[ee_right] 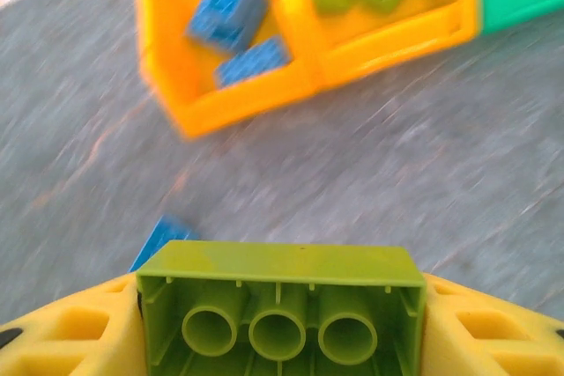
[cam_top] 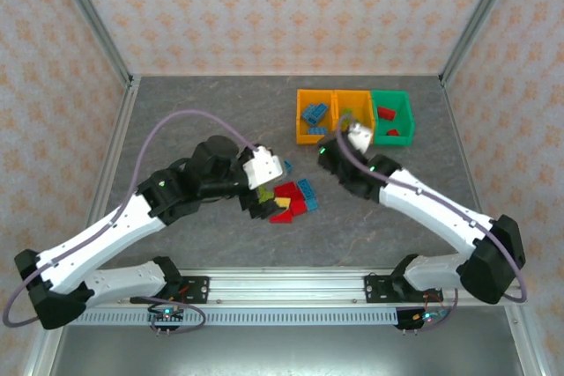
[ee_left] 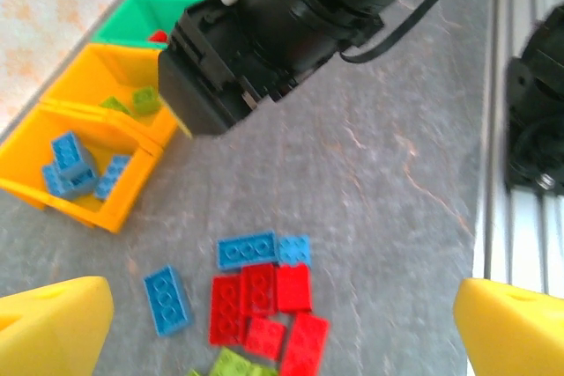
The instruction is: Sort the legos into containers by color
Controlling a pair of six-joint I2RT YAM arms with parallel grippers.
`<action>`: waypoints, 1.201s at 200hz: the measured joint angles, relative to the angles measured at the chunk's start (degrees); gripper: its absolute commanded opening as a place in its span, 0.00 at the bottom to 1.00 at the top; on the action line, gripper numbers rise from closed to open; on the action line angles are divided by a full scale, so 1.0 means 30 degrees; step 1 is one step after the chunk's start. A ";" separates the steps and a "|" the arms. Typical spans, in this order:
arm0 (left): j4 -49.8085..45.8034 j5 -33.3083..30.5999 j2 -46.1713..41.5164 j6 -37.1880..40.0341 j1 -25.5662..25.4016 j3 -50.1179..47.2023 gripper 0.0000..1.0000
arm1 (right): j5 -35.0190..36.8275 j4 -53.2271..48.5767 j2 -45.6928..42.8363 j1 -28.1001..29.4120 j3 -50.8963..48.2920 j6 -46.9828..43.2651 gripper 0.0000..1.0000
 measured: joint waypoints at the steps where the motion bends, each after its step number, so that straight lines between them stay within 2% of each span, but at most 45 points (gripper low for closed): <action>1: 0.0066 -0.0036 0.0051 0.0000 0.0000 0.0015 1.00 | -0.0029 0.0036 0.0029 -0.0204 0.0007 -0.0036 0.54; 20: 0.1807 -0.1698 0.0933 -0.0313 0.0000 -0.0044 1.00 | -0.1370 0.0503 0.1865 -0.4087 0.1290 -0.1311 0.54; 42: 0.3621 -0.3956 0.0962 -0.0765 0.0000 -0.1246 1.00 | -0.2907 0.0750 0.5464 -0.6244 0.4313 -0.2433 0.55; 56: 0.4080 -0.5435 0.0984 -0.0882 0.0000 -0.2040 1.00 | -0.3796 0.0962 0.7861 -0.7031 0.6484 -0.2936 0.58; 87: 0.4430 -0.8408 0.1035 -0.0911 0.0007 -0.3147 1.00 | -0.4765 0.0175 1.2356 -0.7847 1.1154 -0.3548 0.73; 103: 0.4546 -0.9369 0.1035 -0.0903 0.0000 -0.3249 1.00 | -0.4874 -0.0546 1.3631 -0.7927 1.2859 -0.3636 0.81; 119: 0.4692 -1.0061 0.0984 -0.0780 0.0000 -0.3257 1.00 | -0.4962 -0.1326 1.3967 -0.7927 1.3712 -0.3650 0.83; 147: 0.4772 -1.1315 0.0940 -0.0619 0.0000 -0.3257 1.00 | -0.5151 -0.1945 1.3136 -0.7861 1.3515 -0.3650 0.84; 179: 0.4656 -1.1883 0.0423 -0.0328 0.0000 -0.3257 1.00 | -0.5544 -0.2025 0.8837 -0.7002 0.9712 -0.3308 0.85; 209: 0.4532 -1.1868 -0.1180 0.0233 0.0007 -0.3322 1.00 | -0.6768 -0.1297 0.5202 -0.3818 0.6331 -0.1807 0.86; 223: 0.4539 -1.1781 -0.1982 0.0627 0.0007 -0.3534 1.00 | -0.7104 -0.0976 0.5115 -0.2106 0.5799 -0.0860 0.86; 240: 0.4473 -1.1227 -0.2579 0.1260 0.0007 -0.3730 1.00 | -0.7817 -0.0430 0.6353 -0.0073 0.5799 0.0372 0.86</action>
